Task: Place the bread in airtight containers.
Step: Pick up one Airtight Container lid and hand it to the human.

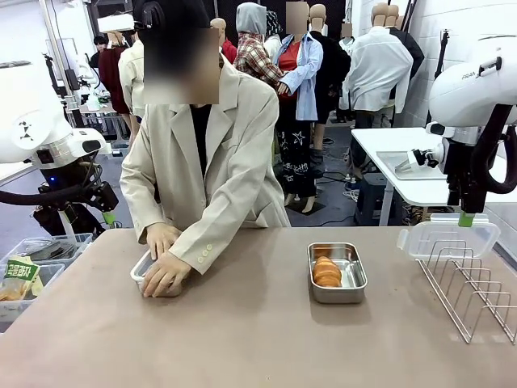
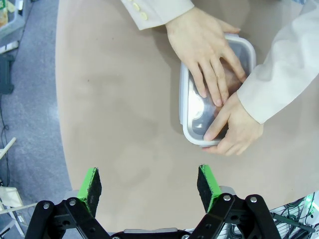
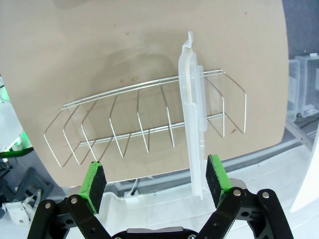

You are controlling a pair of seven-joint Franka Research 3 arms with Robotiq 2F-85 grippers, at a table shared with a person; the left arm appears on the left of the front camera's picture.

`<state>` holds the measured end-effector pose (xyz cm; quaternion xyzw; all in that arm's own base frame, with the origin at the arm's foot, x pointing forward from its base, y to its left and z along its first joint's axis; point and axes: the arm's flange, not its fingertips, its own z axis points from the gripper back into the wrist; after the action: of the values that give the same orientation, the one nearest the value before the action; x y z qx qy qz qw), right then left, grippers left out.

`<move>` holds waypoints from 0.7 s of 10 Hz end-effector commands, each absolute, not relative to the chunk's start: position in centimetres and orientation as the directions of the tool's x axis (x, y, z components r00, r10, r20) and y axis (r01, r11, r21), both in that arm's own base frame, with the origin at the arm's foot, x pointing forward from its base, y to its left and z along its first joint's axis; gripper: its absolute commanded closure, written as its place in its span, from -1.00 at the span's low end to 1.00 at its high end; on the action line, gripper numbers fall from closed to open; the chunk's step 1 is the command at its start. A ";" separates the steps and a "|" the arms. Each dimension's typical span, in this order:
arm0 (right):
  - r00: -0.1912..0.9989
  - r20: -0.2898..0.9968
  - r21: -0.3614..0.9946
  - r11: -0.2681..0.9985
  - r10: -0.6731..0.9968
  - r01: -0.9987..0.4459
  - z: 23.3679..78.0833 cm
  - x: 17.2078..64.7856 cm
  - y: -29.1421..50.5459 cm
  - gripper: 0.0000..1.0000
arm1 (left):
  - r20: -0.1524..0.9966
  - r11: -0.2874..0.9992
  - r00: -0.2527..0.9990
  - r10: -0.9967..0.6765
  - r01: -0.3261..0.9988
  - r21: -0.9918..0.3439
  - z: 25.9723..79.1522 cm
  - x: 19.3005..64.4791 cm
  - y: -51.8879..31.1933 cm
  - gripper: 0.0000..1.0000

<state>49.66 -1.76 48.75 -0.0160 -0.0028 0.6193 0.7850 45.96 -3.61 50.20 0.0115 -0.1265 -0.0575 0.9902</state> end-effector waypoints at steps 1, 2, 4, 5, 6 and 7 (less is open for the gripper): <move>0.248 -0.011 -0.028 0.248 0.969 -0.968 48.9 49.7 -1.6 -1.00 | 0.251 0.994 0.962 -0.108 0.100 0.043 50.3 46.0 -3.5 -1.00; 0.248 -0.011 -0.028 0.248 0.969 -0.968 48.9 49.7 -1.6 -1.00 | 0.251 0.994 0.962 -0.108 0.100 0.043 50.3 46.0 -3.5 -1.00; 0.248 -0.011 -0.028 0.248 0.969 -0.968 48.9 49.7 -1.6 -1.00 | 0.251 0.994 0.962 -0.108 0.100 0.043 50.3 46.0 -3.5 -1.00; 0.248 -0.011 -0.028 0.248 0.969 -0.968 48.9 49.7 -1.6 -1.00 | 0.251 0.994 0.962 -0.108 0.100 0.043 50.3 46.0 -3.5 -1.00; 0.248 -0.011 -0.028 0.248 0.969 -0.968 48.9 49.7 -1.6 -1.00 | 0.251 0.994 0.962 -0.108 0.100 0.043 50.3 46.0 -3.5 -1.00; 0.248 -0.011 -0.028 0.248 0.969 -0.968 48.9 49.7 -1.6 -1.00 | 0.251 0.994 0.962 -0.108 0.100 0.043 50.3 46.0 -3.5 -1.00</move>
<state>49.66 -1.76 48.75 -0.0160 -0.0028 0.6193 0.7850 45.96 -3.61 50.20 0.0115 -0.1265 -0.0575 0.9902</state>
